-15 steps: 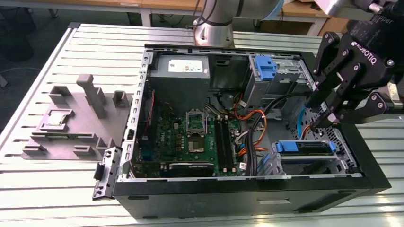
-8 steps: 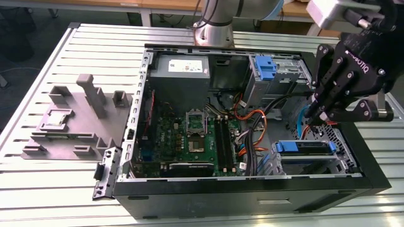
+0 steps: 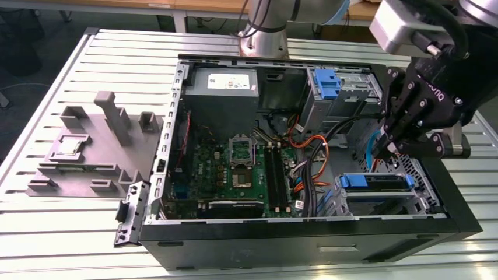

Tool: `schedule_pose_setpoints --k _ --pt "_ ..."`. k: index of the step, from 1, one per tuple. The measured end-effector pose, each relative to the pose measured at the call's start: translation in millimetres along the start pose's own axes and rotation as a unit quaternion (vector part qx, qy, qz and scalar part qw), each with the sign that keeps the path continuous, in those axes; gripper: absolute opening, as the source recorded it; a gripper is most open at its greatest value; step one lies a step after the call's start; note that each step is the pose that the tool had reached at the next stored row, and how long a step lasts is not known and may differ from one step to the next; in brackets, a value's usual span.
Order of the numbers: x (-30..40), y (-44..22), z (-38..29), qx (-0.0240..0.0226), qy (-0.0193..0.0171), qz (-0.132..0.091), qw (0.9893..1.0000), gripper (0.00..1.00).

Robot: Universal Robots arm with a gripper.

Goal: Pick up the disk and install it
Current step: 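Insert the disk into the insertion slot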

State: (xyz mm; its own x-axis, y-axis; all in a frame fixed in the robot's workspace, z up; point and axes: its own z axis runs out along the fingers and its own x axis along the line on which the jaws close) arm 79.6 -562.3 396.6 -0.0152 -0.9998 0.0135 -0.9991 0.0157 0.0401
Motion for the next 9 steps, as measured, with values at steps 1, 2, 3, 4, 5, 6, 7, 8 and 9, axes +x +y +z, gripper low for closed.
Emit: schedule_pose_setpoints --k 1,2,3,4,5,6,7,8,9 --pt "0.0 -0.1 1.3 0.0009 0.0000 0.000 1.0000 0.10" --pt "0.0 -0.1 2.4 0.0020 0.0001 0.000 1.0000 0.10" --pt "-0.1 -0.1 3.4 0.0036 0.0000 0.000 1.0000 0.10" --pt "-0.1 -0.1 4.3 0.0058 0.0001 0.000 1.0000 0.10" --pt "-0.1 -0.2 5.2 0.0080 0.0000 0.000 1.0000 0.10" --pt "-0.1 -0.2 6.0 0.0105 -0.0001 0.000 0.9999 0.10" --pt "-0.1 -0.3 6.8 0.0129 -0.0001 0.000 0.9999 0.10" --pt "-0.1 -0.3 7.7 0.0154 -0.0002 0.000 0.9999 0.10" --pt "-0.1 -0.3 8.5 0.0178 -0.0002 0.000 0.9998 0.10"
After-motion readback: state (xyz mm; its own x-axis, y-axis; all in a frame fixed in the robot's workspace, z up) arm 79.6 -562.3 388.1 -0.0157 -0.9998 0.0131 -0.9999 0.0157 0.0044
